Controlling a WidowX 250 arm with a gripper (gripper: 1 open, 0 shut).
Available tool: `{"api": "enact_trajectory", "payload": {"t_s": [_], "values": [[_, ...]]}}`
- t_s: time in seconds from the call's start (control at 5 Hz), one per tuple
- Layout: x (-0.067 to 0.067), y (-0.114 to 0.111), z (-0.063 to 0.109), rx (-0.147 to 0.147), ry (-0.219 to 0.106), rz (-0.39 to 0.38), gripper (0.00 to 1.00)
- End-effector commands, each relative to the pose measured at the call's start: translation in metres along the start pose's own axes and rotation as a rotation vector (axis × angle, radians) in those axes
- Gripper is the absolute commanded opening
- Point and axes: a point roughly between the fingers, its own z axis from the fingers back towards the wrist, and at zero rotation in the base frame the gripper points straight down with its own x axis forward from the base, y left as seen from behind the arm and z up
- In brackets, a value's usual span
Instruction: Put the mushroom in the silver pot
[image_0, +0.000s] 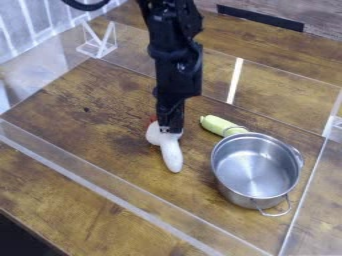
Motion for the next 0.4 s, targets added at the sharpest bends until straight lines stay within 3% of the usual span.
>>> {"api": "enact_trajectory", "payload": {"t_s": [0.0, 0.2], "values": [[-0.005, 0.003, -0.003, 0.026, -0.036, 0.01, 0.0], [-0.004, 0.007, 0.014, 0.019, -0.014, 0.016, 0.0]]}}
